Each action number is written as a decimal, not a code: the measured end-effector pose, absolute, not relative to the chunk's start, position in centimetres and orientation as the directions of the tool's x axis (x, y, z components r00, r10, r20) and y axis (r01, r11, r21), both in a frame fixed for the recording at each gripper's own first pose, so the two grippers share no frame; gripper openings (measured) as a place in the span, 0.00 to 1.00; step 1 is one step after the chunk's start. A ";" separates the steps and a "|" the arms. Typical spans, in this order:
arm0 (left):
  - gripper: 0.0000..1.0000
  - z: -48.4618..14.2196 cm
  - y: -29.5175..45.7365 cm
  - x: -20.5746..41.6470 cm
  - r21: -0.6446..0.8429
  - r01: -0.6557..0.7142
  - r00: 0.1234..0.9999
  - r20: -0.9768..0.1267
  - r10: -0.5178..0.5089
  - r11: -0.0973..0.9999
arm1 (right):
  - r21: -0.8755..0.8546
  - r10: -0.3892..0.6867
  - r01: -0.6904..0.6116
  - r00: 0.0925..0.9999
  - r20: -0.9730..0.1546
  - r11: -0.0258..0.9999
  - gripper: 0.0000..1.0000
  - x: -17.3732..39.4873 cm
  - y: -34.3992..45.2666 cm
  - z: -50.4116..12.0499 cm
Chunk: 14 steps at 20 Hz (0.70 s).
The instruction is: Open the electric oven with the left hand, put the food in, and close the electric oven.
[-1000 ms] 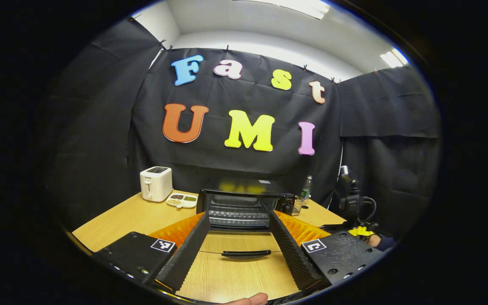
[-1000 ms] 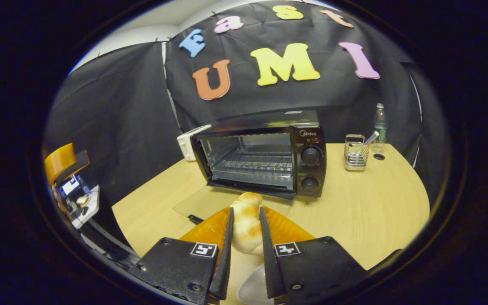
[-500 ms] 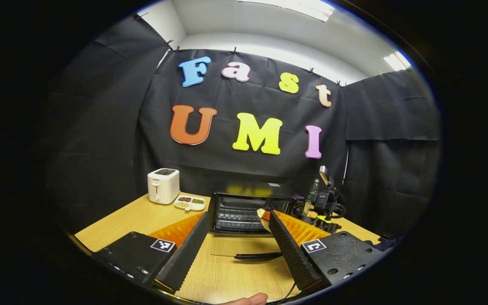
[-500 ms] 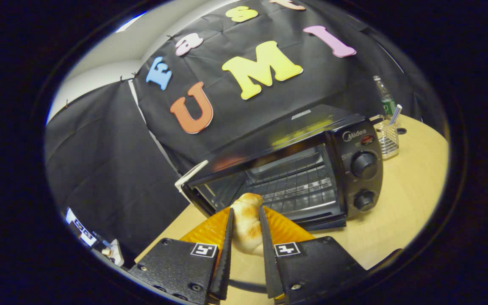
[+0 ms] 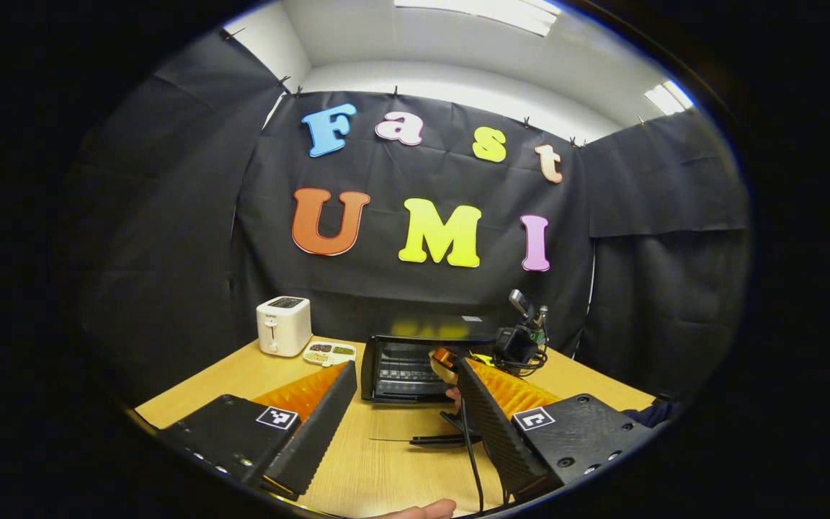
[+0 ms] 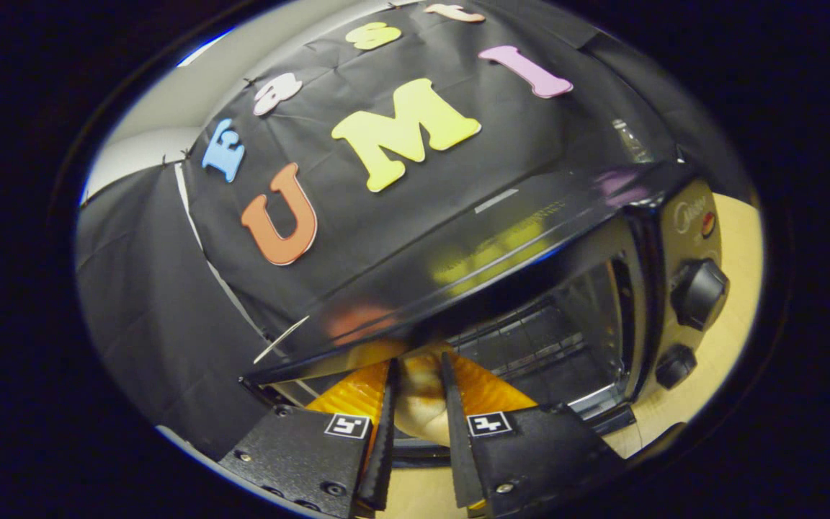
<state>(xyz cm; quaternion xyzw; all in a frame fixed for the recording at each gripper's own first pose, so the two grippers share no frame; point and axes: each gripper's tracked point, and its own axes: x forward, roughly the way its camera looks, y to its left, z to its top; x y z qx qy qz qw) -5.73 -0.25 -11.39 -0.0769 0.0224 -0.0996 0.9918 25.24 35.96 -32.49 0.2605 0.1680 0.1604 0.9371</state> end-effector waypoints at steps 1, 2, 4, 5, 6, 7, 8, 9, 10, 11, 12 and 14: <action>0.93 -11.6 -0.4 -5.8 -0.138 0.191 0.980 -0.036 -0.198 0.972 | 0.506 0.367 -0.221 0.906 -0.209 0.834 0.37 25.7 36.0 -32.2; 0.93 -11.9 -0.3 -5.7 -0.117 0.185 0.981 -0.040 -0.191 0.976 | 0.472 0.350 -0.224 0.915 -0.198 0.853 0.39 26.3 36.2 -32.2; 0.93 -12.3 -0.5 -5.7 -0.081 0.180 0.982 -0.043 -0.184 0.980 | 0.427 0.350 -0.238 0.913 -0.208 0.873 0.42 26.9 37.0 -32.8; 0.93 -12.5 -0.7 -5.8 -0.072 0.180 0.982 -0.048 -0.184 0.981 | 0.408 0.349 -0.238 0.910 -0.225 0.882 0.43 27.1 37.2 -33.3; 0.93 -12.8 -0.7 -5.7 -0.067 0.180 0.982 -0.051 -0.184 0.981 | 0.400 0.352 -0.239 0.905 -0.237 0.885 0.54 27.1 37.3 -33.7; 0.93 -12.9 -0.8 -5.7 -0.065 0.180 0.982 -0.054 -0.183 0.982 | 0.388 0.346 -0.234 0.905 -0.249 0.891 0.64 26.6 37.1 -34.0; 0.92 -12.9 -0.7 -5.7 -0.062 0.174 0.982 -0.057 -0.178 0.983 | 0.382 0.344 -0.235 0.906 -0.246 0.894 0.75 26.3 37.0 -34.1; 0.93 -13.0 -0.5 -5.7 -0.064 0.168 0.983 -0.061 -0.172 0.984 | 0.380 0.346 -0.242 0.908 -0.235 0.893 0.85 25.7 36.6 -33.6; 0.93 -13.2 -0.5 -5.7 -0.072 0.164 0.983 -0.066 -0.169 0.984 | 0.379 0.358 -0.256 0.906 -0.227 0.889 0.86 25.0 36.6 -33.4; 0.93 -13.3 -0.4 -5.7 -0.079 0.162 0.983 -0.069 -0.168 0.984 | 0.375 0.361 -0.263 0.906 -0.222 0.889 0.89 24.4 36.2 -33.0; 0.93 -13.4 -0.4 -5.7 -0.090 0.160 0.983 -0.075 -0.167 0.983 | 0.381 0.374 -0.275 0.902 -0.216 0.883 0.91 23.7 36.0 -32.7; 0.93 -13.4 -0.4 -5.8 -0.111 0.164 0.982 -0.081 -0.173 0.980 | 0.394 0.389 -0.282 0.894 -0.222 0.875 0.89 21.9 35.1 -31.9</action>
